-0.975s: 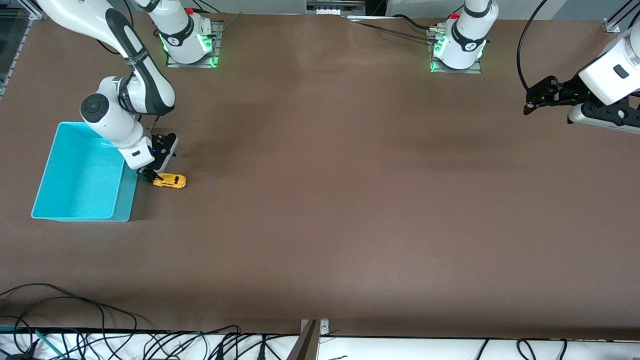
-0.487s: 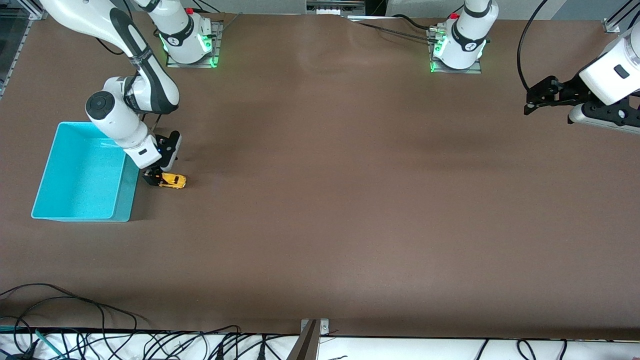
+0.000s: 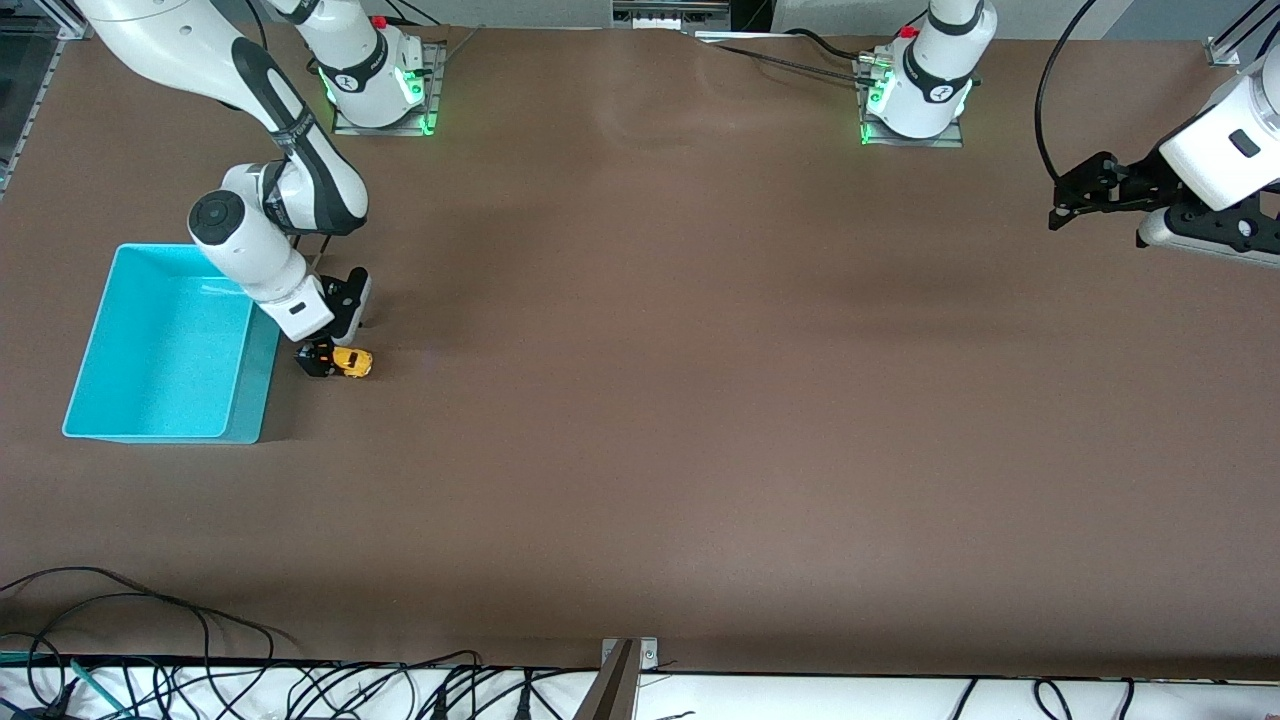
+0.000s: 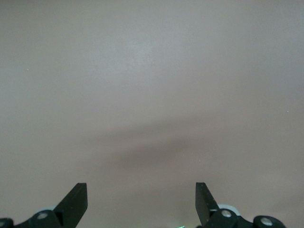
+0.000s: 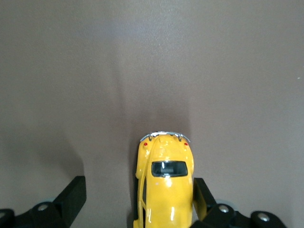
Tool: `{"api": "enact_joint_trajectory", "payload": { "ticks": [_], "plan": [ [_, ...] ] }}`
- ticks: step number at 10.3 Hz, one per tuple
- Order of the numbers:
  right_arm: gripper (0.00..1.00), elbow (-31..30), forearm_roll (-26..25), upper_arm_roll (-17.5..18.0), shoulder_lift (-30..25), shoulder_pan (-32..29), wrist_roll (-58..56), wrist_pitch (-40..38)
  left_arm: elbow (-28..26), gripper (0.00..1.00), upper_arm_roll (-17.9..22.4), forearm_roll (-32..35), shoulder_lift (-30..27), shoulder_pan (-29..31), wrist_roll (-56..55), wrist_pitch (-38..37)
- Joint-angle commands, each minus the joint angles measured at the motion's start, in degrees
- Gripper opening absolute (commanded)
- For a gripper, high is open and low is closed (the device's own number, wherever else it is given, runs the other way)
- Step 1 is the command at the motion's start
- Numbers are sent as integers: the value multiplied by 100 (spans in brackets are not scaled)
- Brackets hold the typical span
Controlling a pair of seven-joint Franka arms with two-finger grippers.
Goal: Wind up and store yellow beetle car
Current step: 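Lift the car with the right gripper and carry it over the box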
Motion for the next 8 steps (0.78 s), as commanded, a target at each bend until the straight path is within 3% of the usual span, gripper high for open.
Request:
{"api": "enact_joint_trajectory", "payload": {
  "ticks": [1, 3, 4, 5, 8],
  "plan": [
    [64, 42, -160, 55, 54, -127, -190, 138, 215, 100, -31, 67, 90, 28, -53, -143],
    [17, 68, -160, 64, 18, -162, -357, 120, 215, 100, -31, 67, 90, 28, -62, -143],
    [0, 68, -160, 64, -34, -162, -375, 85, 215, 100, -31, 67, 90, 19, -71, -143],
    [0, 68, -152, 64, -243, -162, -375, -89, 215, 100, -31, 58, 90, 19, -79, -143],
    [0, 112, -143, 117, -1218, -162, -375, -1765, 215, 100, -31, 58, 90, 27, -71, -143]
  ]
}}
